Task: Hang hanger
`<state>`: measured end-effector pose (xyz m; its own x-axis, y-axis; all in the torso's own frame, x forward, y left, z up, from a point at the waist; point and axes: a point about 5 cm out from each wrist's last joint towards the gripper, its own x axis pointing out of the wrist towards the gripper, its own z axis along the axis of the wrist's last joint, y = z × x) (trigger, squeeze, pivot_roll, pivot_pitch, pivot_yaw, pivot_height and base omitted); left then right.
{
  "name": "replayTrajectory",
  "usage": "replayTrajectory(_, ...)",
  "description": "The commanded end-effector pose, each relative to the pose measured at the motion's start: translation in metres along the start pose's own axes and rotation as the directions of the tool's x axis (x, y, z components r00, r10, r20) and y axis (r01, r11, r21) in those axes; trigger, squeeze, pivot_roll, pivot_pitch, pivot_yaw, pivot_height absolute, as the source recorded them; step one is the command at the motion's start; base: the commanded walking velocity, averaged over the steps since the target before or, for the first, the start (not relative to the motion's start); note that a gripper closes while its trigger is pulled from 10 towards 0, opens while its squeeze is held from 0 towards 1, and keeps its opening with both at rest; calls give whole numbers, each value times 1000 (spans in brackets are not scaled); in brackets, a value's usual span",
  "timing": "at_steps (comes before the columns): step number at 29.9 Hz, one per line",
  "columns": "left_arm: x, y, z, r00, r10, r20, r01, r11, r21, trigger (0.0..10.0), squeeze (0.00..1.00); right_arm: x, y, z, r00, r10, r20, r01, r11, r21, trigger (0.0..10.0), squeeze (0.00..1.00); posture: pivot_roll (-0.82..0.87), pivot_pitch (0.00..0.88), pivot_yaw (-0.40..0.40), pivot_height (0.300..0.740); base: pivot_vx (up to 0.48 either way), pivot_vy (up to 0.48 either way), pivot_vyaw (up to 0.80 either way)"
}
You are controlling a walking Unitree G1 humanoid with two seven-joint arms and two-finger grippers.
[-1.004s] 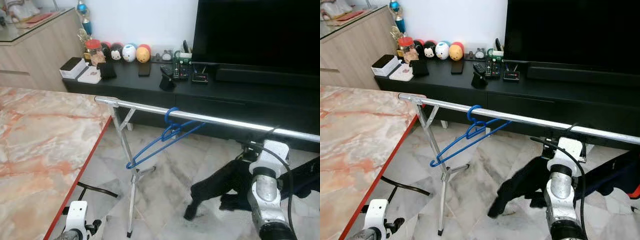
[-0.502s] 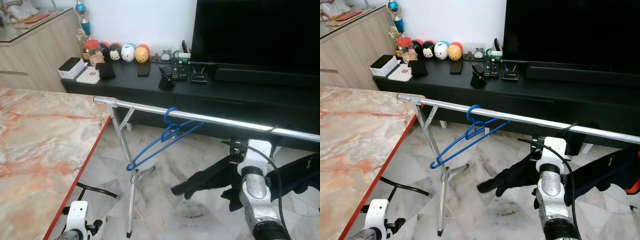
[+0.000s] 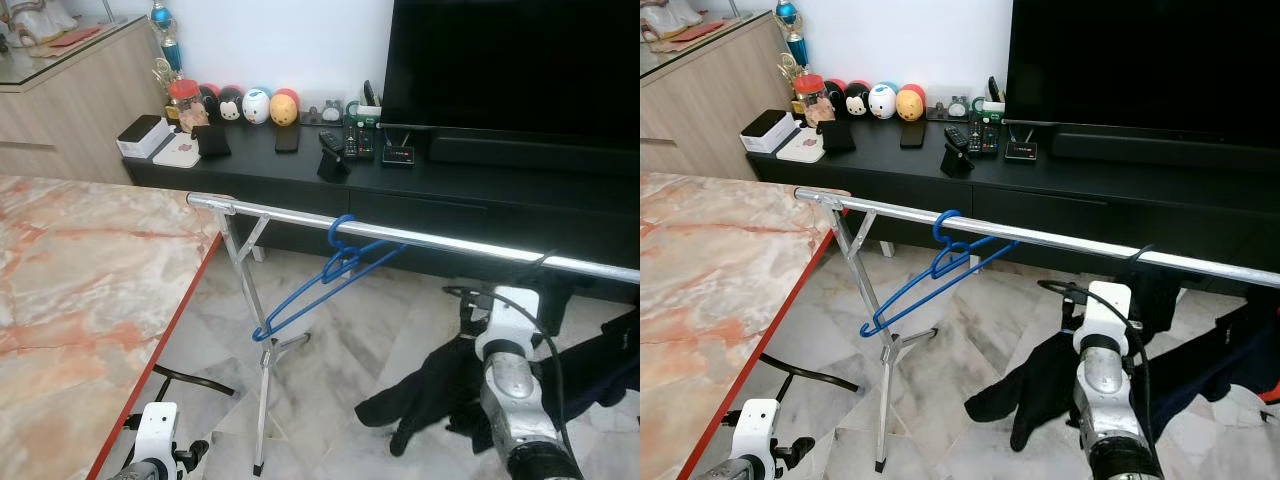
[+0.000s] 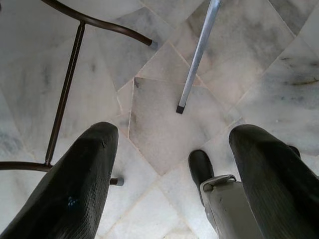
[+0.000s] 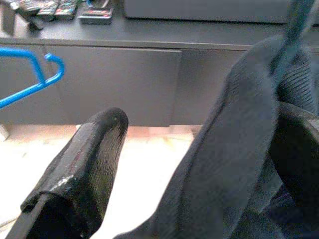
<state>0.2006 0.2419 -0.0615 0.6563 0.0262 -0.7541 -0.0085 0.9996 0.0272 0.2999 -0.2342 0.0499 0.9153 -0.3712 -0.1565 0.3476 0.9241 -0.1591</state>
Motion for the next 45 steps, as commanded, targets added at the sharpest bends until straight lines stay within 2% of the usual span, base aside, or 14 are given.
replayTrajectory(1,0,1,-2,1000,4,-15,-5,1000,-13,10000,0,3,-2,2,1000,-23,-14,24,1000,9,10000,0,-190,0,57,740,0,0,0)
replayTrajectory(6,-1,1,-3,1000,-1,-17,1,1000,-25,10000,0,4,-1,-2,997,-33,-63,34,999,15,10000,0,-186,0,55,740,0,0,0)
replayTrajectory(15,-1,0,-4,1000,-6,-21,6,1000,-29,10000,0,3,-5,-17,982,-59,-180,53,998,-34,10000,0,-187,0,54,740,0,0,0)
replayTrajectory(24,-1,1,-5,1000,-4,-21,4,1000,-30,10000,0,3,-1,-19,981,-39,-190,36,999,-17,10000,0,-186,0,54,740,0,0,0)
replayTrajectory(25,-1,1,-5,1000,-3,-20,3,1000,-29,10000,0,3,0,-18,982,-35,-185,33,999,-16,0,0,-186,0,53,740,0,0,0)
replayTrajectory(28,-1,1,-5,1000,0,-19,-1,1000,-26,10000,0,3,0,-17,983,-31,-181,29,999,-14,0,0,-186,0,53,740,0,0,0)
replayTrajectory(29,-1,1,-5,1000,5,-16,-6,1000,-23,10000,0,4,1,-16,984,-29,-176,27,1000,-10,549,0,-186,0,53,740,0,0,0)
replayTrajectory(30,-1,1,-5,1000,7,-15,-7,1000,-23,10000,0,4,1,-16,984,-28,-173,27,1000,-7,4549,0,-186,0,53,740,0,0,0)
replayTrajectory(31,-1,1,-5,1000,7,-15,-8,1000,-22,10000,0,4,2,-14,986,-22,-165,22,1000,-1,10000,0,-186,0,53,740,0,0,0)
replayTrajectory(39,-1,2,-4,1000,9,-12,-9,1000,-21,10000,0,6,5,-4,995,-1,-97,4,1000,27,10000,0,-185,0,54,740,0,0,0)
replayTrajectory(42,-1,2,-4,1000,10,-8,-10,1000,-22,10000,0,7,6,4,999,9,-38,-7,999,51,10000,0,-184,0,54,740,0,0,0)
replayTrajectory(45,-1,2,-4,1000,8,-9,-9,1000,-21,10000,0,7,7,3,999,10,-54,-8,999,36,10000,0,-184,0,54,740,0,0,0)
